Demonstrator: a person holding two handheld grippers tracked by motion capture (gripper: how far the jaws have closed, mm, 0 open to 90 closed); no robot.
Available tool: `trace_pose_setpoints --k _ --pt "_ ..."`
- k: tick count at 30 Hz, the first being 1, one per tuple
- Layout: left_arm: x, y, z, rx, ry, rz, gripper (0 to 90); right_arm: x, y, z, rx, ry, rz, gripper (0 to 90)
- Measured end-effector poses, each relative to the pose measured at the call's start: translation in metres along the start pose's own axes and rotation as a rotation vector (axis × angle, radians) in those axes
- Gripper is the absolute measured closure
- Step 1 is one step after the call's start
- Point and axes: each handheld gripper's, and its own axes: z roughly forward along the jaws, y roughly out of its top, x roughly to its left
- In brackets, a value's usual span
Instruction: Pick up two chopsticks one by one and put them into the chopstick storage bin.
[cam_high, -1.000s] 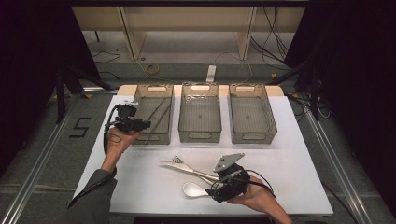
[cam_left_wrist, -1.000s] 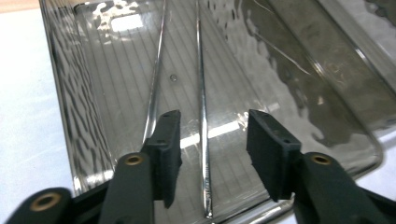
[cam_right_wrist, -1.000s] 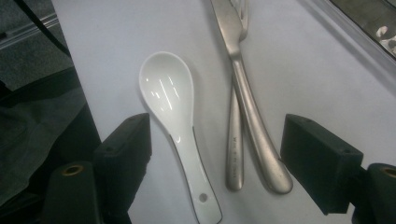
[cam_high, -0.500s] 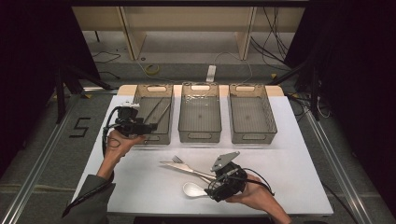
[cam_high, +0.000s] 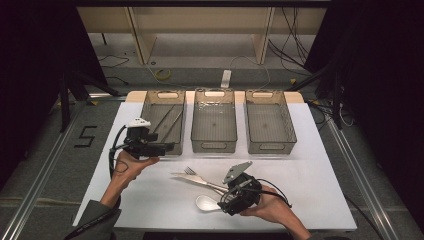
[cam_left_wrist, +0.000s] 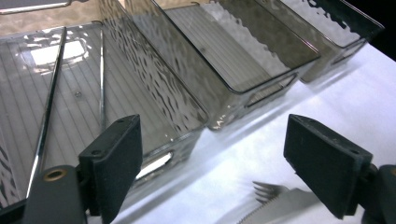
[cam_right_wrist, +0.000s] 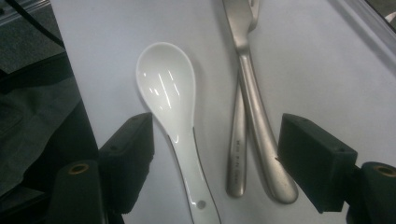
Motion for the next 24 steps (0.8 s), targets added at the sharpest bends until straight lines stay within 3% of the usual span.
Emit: trace_pose_setpoints --k 3,14,24 --pt "-0.006 -0.005 -0.002 -0.013 -0.022 -0.007 18.2 0.000 0.002 0.002 0.008 0.006 -0.010 28.8" --pt "-0.028 -0.020 -0.009 -0.032 -0.075 0.054 16.9 0.002 0.008 0.008 0.036 0.032 -0.034 30.5" --pt "-0.038 -0.037 -0.017 -0.045 -0.082 0.058 15.7 0.006 0.006 0.013 0.080 0.050 -0.051 36.6"
